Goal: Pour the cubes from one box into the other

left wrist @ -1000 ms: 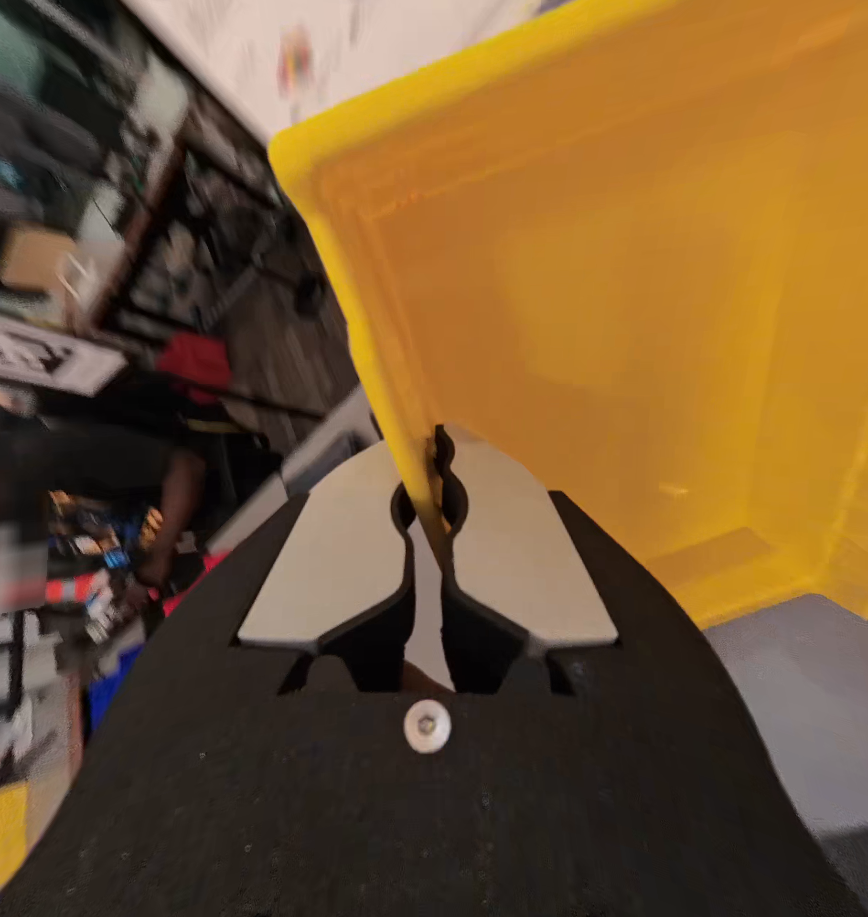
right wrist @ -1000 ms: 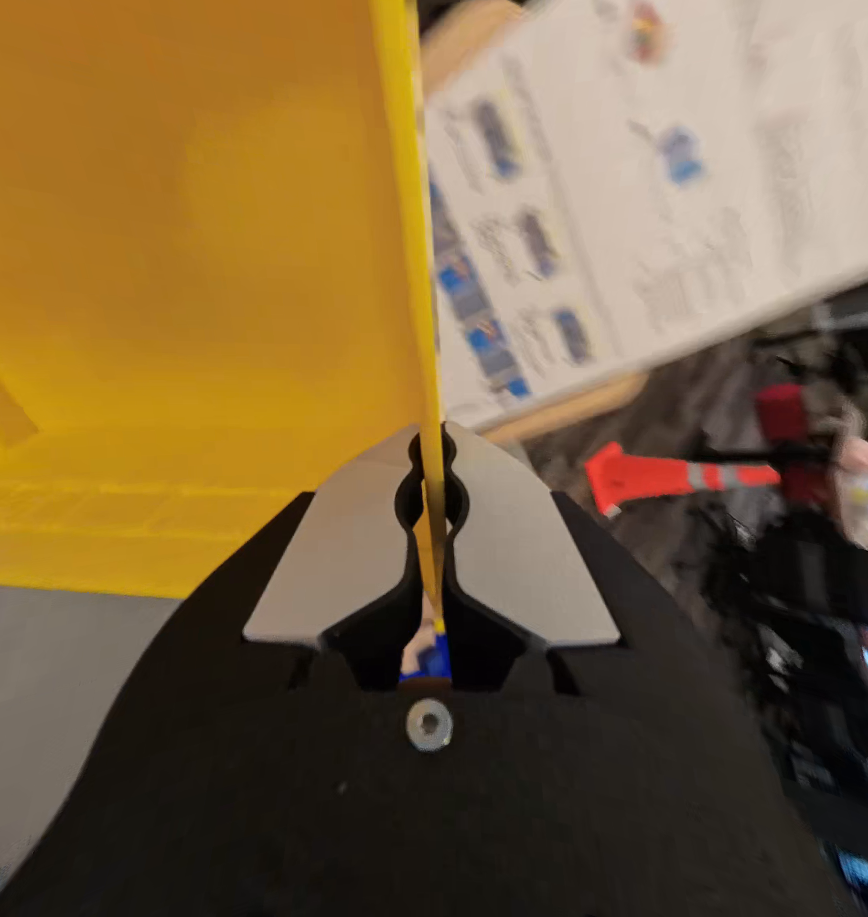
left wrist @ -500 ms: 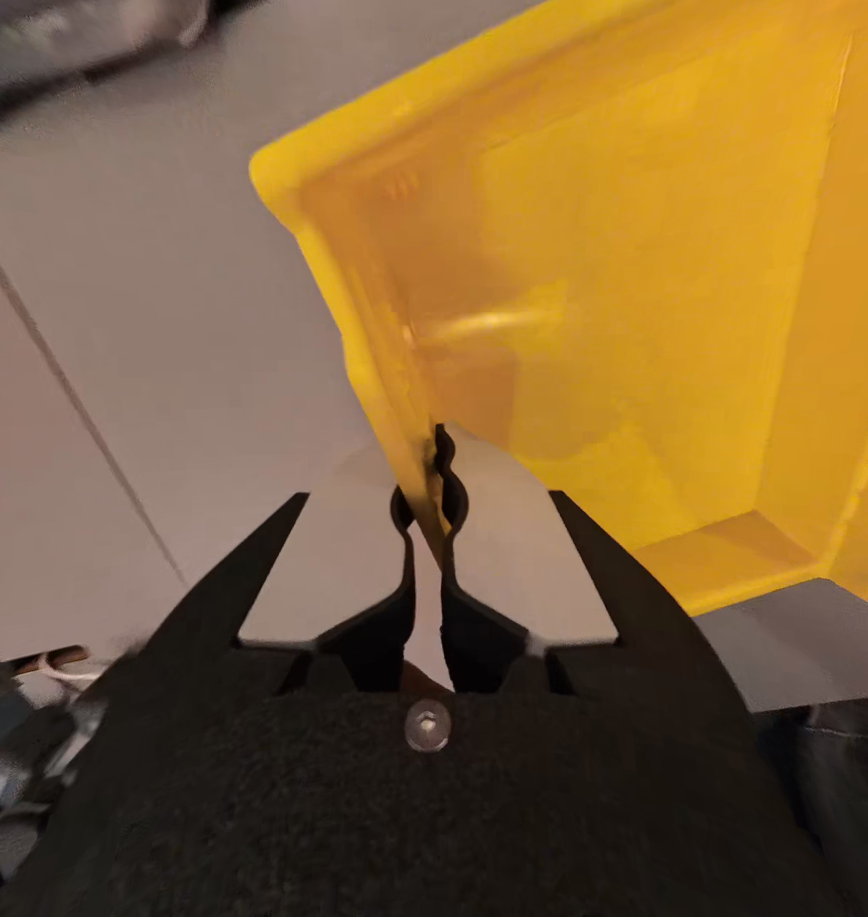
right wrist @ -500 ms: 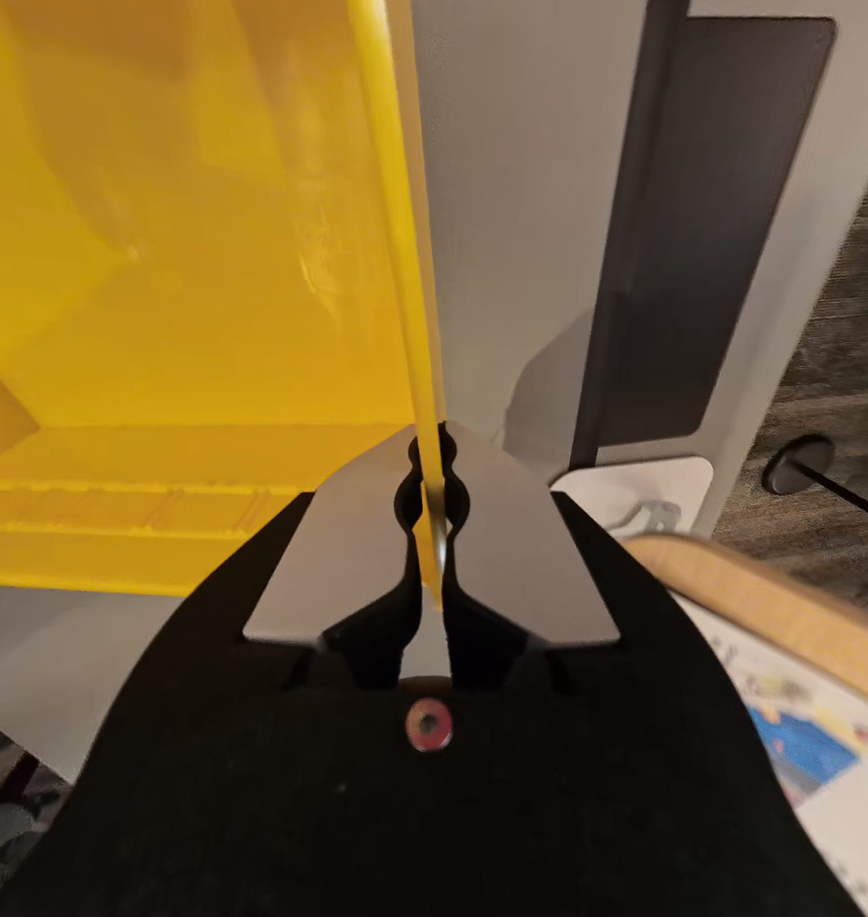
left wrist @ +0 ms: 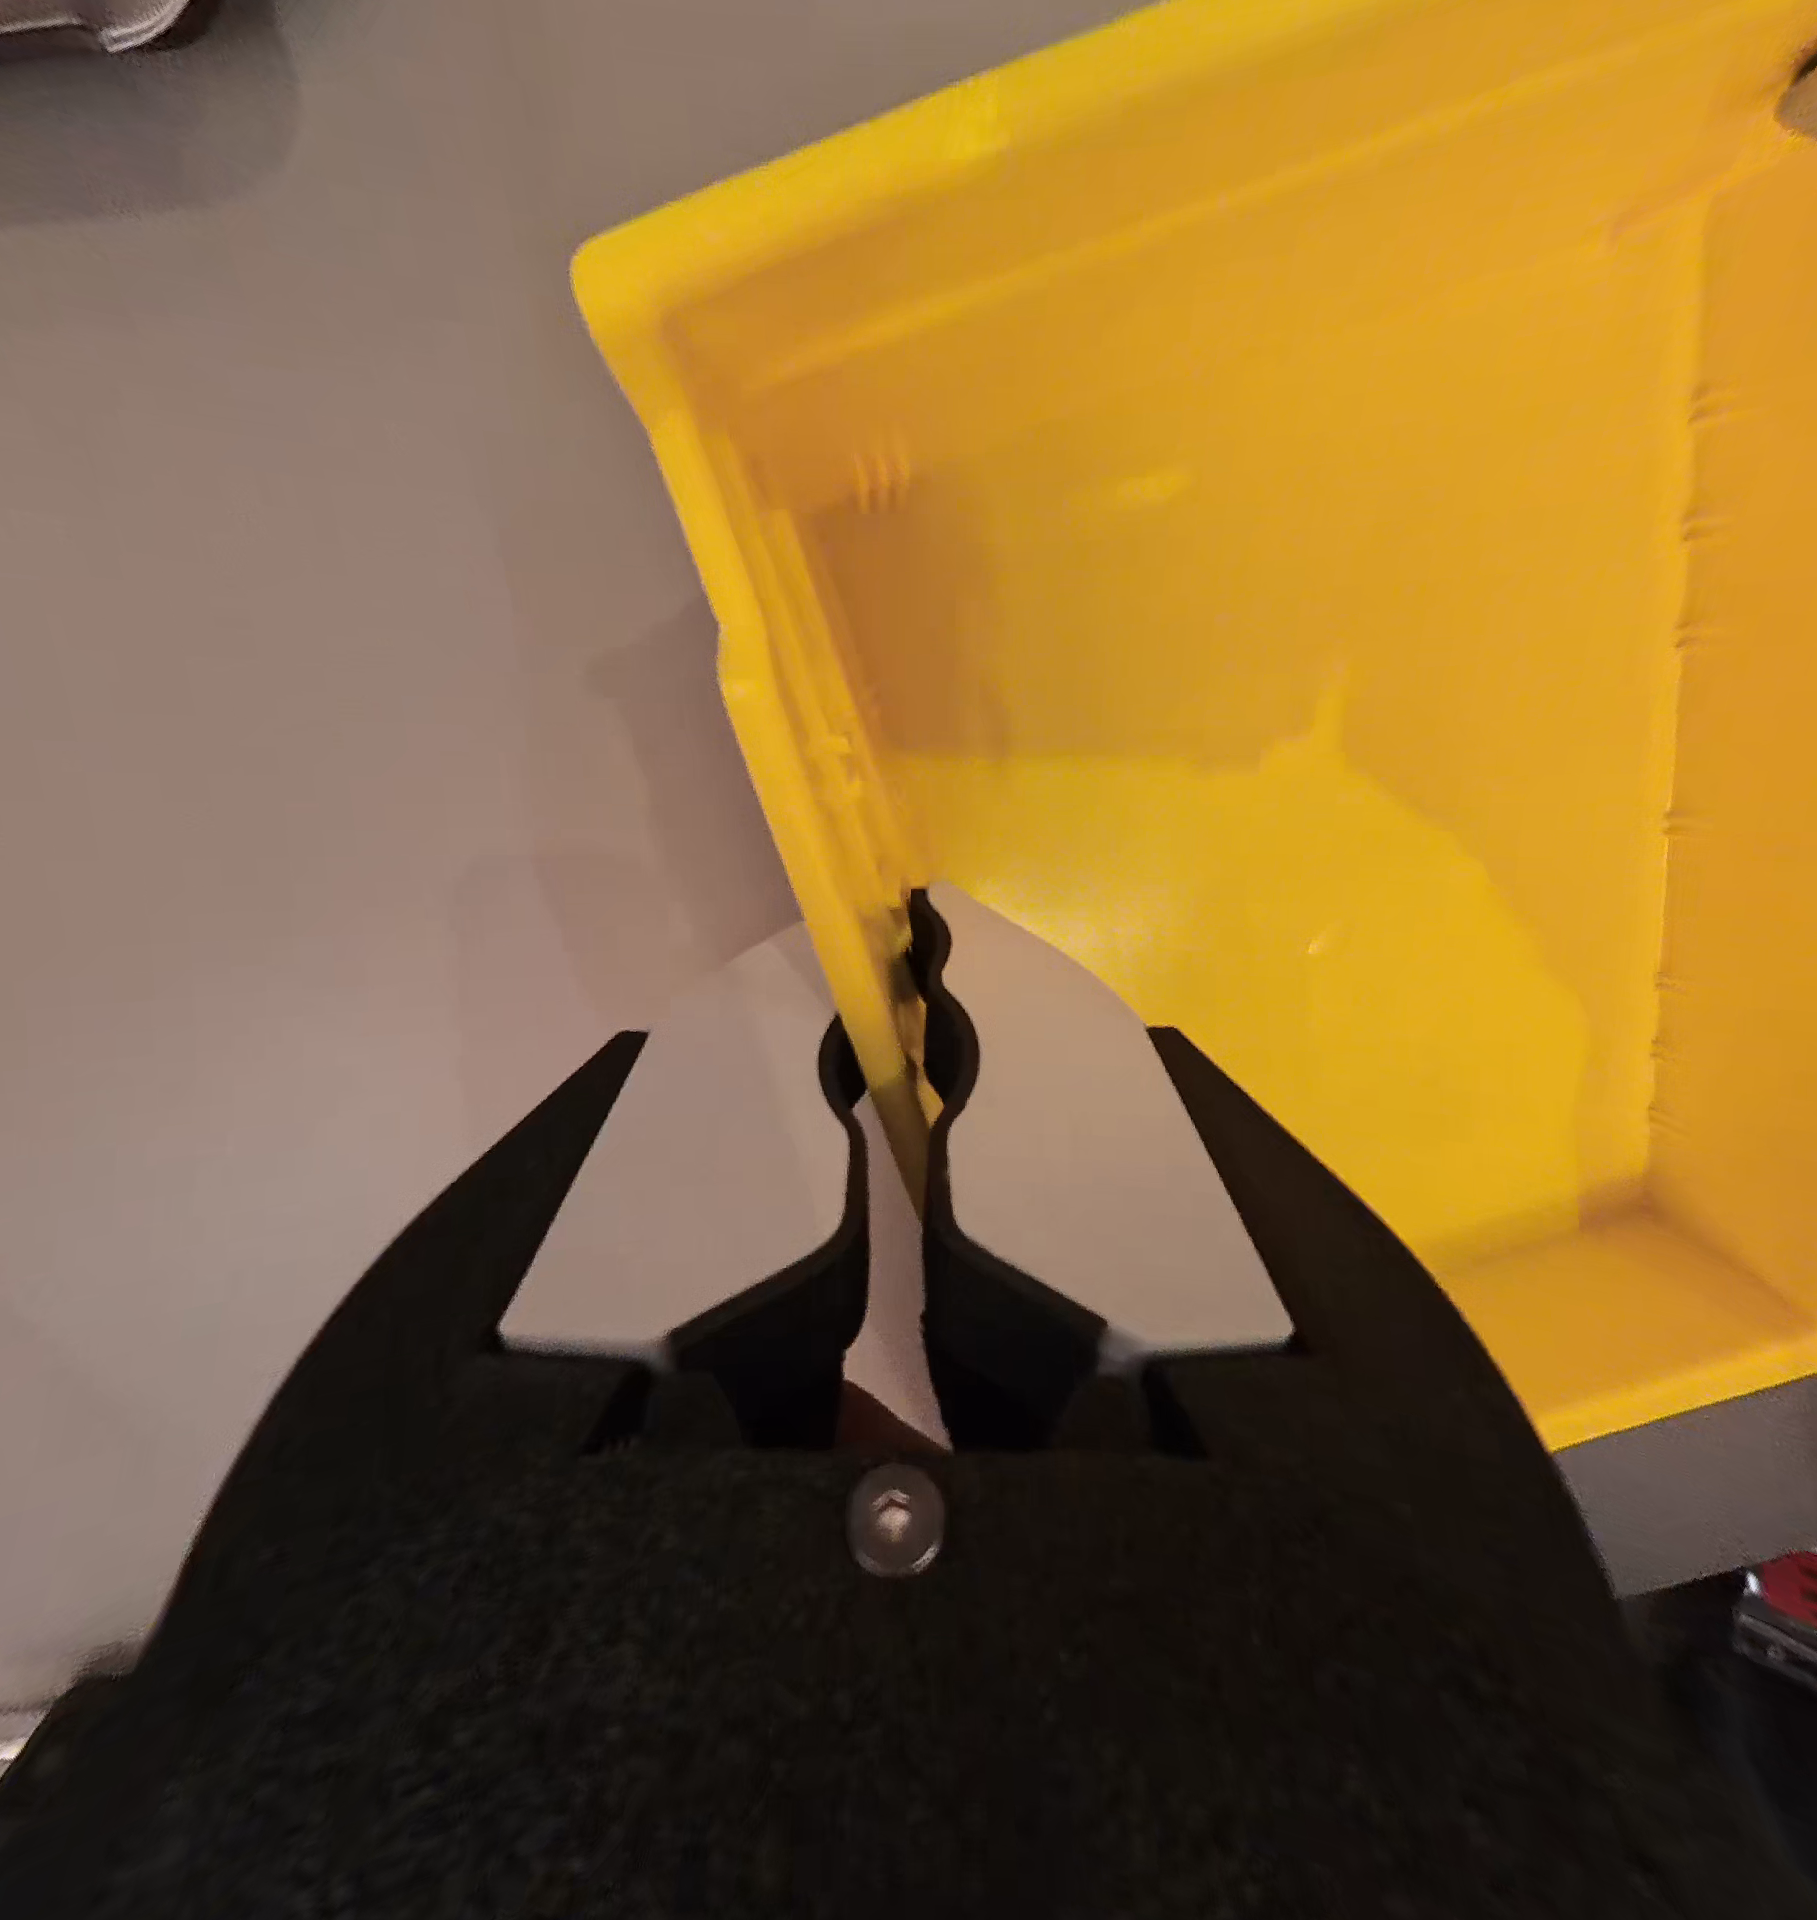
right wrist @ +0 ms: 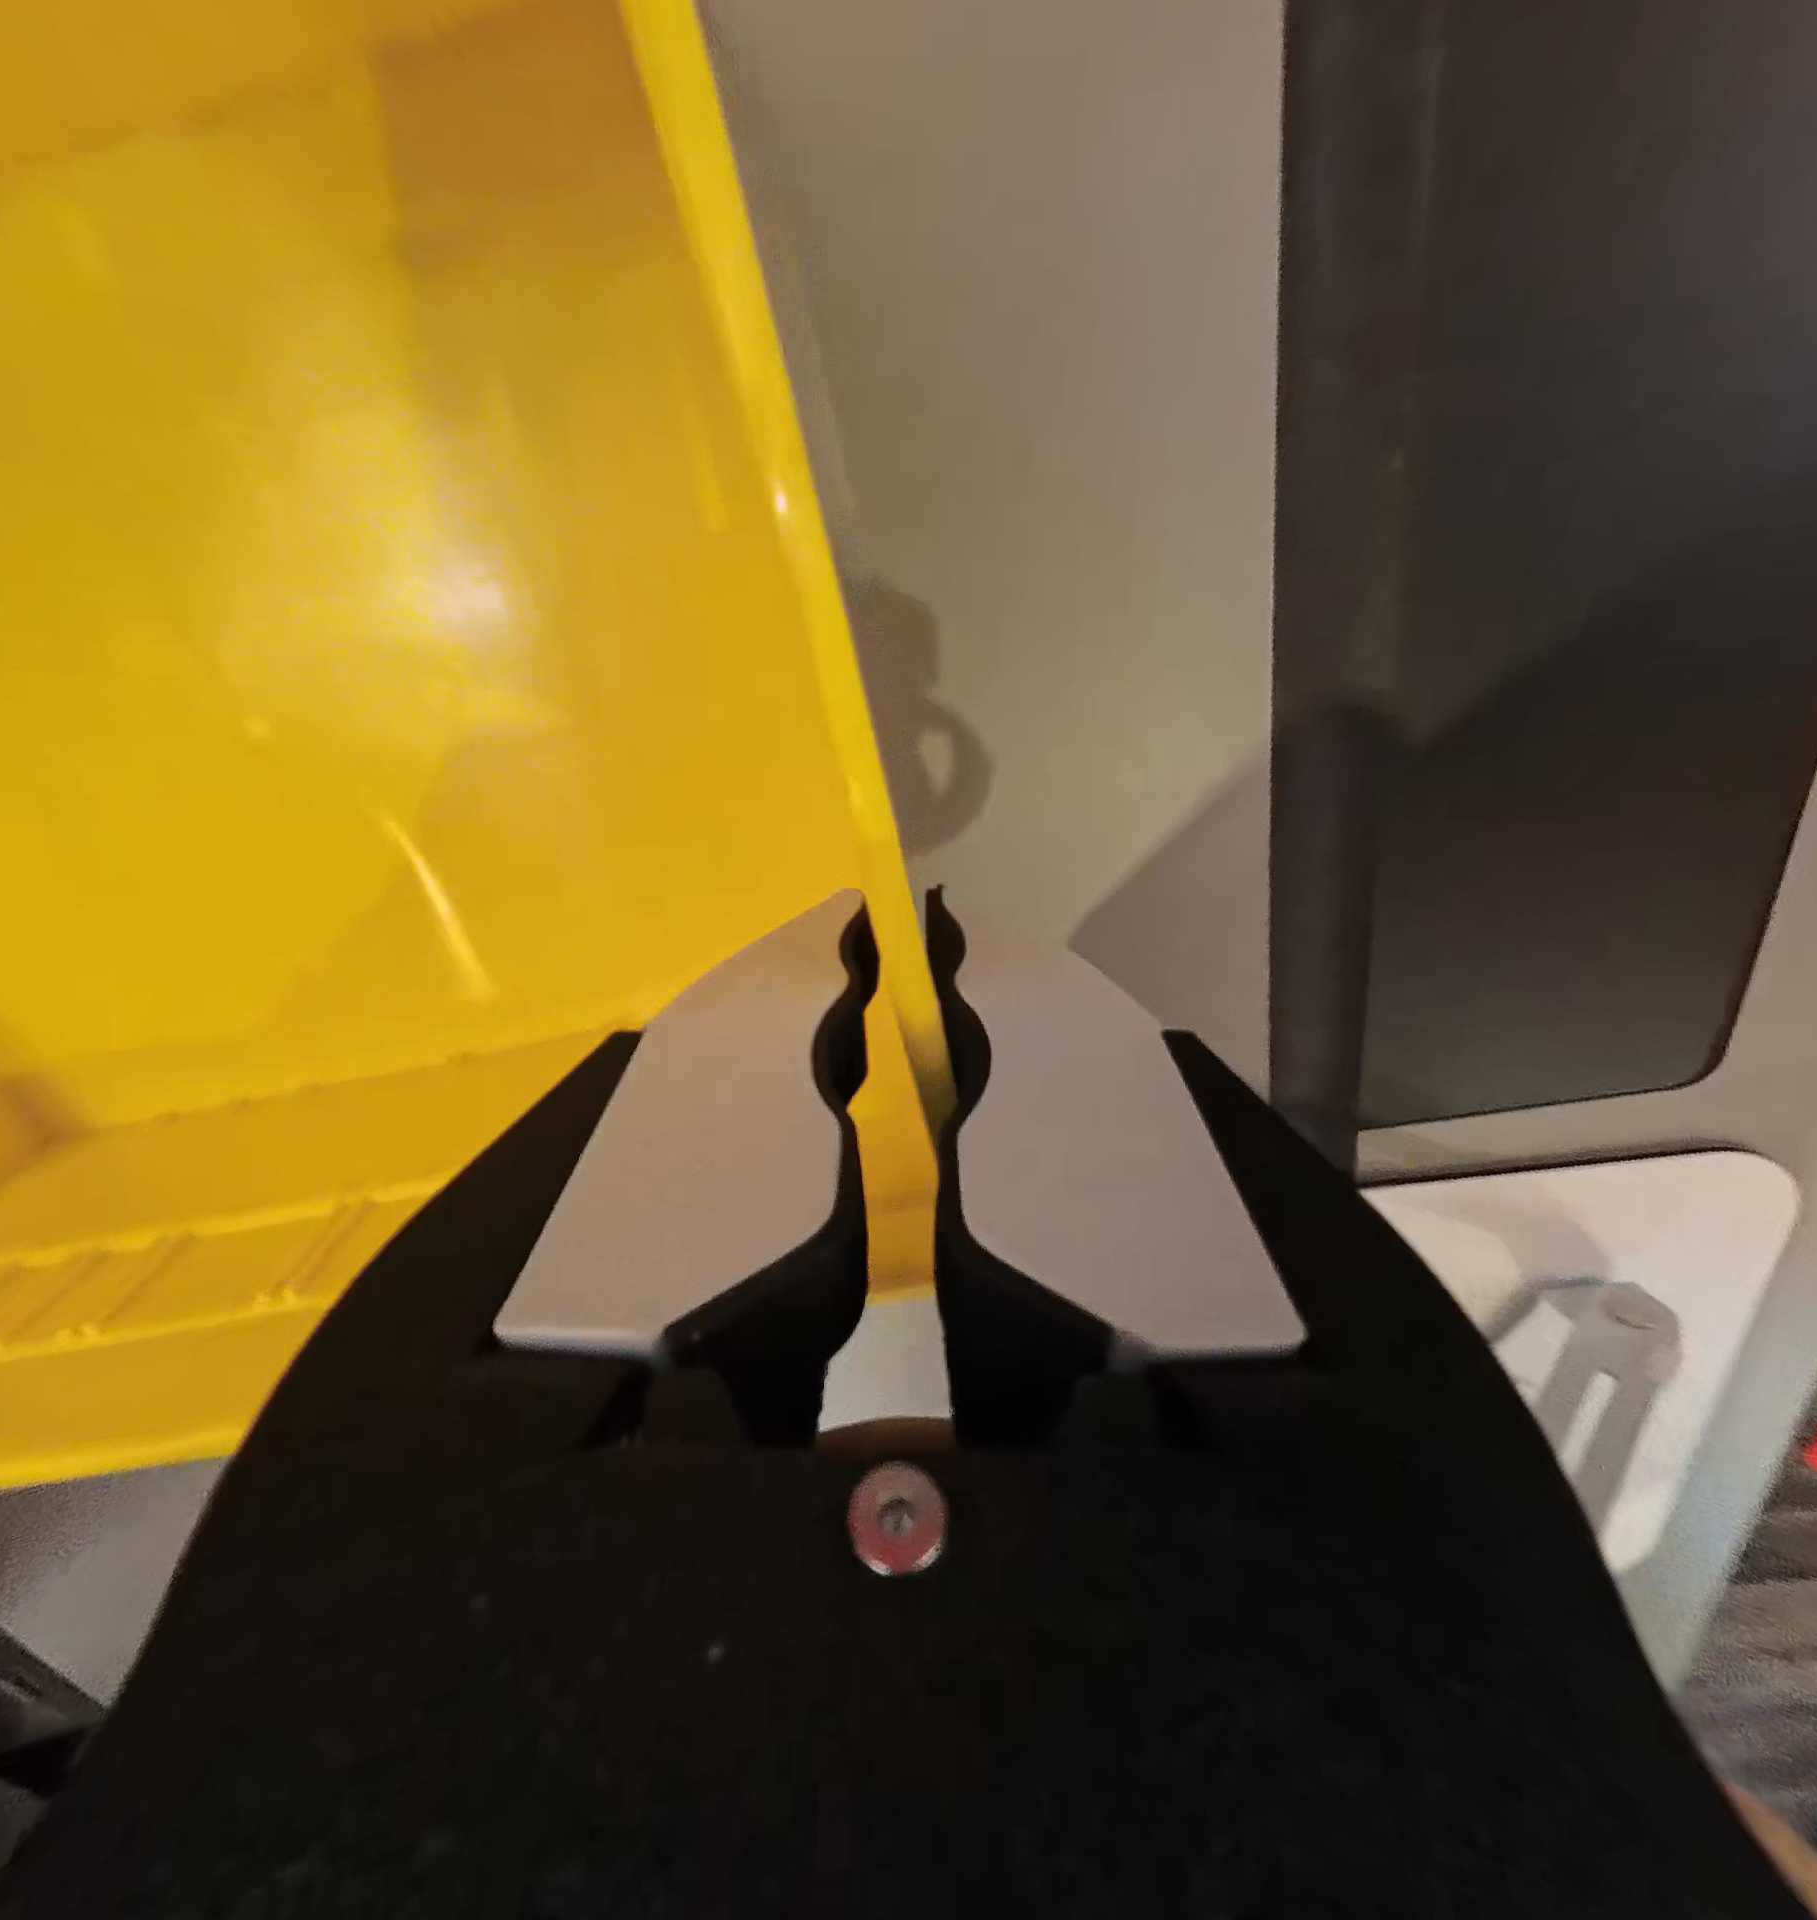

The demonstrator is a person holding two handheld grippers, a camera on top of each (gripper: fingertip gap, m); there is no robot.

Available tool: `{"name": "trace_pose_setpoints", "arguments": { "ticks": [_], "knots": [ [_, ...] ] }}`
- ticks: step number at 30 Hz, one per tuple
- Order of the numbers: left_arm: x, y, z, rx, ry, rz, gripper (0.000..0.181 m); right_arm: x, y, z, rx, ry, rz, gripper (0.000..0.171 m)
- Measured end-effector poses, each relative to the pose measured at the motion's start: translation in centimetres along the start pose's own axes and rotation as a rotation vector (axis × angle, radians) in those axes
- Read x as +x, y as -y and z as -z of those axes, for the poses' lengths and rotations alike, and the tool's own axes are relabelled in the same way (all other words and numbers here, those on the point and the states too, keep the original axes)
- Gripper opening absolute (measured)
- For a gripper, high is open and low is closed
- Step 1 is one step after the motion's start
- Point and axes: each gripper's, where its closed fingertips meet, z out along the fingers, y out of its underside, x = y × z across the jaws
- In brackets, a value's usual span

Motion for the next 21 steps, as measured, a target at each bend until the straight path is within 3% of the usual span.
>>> {"name": "trace_pose_setpoints", "arguments": {
  "ticks": [4,7,10,12,15,17,21],
  "knots": [
    [-0.4,0.2,1.0,0.023,0.085,0.018,0.013,0.6,0.4,2.8,0.139,-0.134,-0.012,0.018],
    [-0.2,1.3,4.7,0.129,0.127,0.047,0.024,0.5,0.2,9.6,0.328,-0.283,-0.013,0.025],
    [1.8,1.8,10.0,0.293,0.117,0.056,0.029,-2.4,-2.7,16.8,0.524,-0.324,-0.031,0.026],
    [4.9,0.9,13.3,0.442,0.033,0.071,0.035,-4.8,-6.4,20.6,0.639,-0.356,-0.06,0.025],
    [10.2,-3.3,16.5,0.682,-0.149,0.099,0.039,-9.5,-13.3,24.0,0.834,-0.303,-0.113,0.025],
    [12.5,-7.4,16.6,0.781,-0.193,0.141,0.039,-12.2,-18.7,24.7,0.919,-0.277,-0.155,0.025],
    [15.6,-15.6,13.7,0.865,-0.191,0.311,0.038,-14.0,-32.4,23.8,0.922,-0.471,-0.386,0.026]
  ]
}}
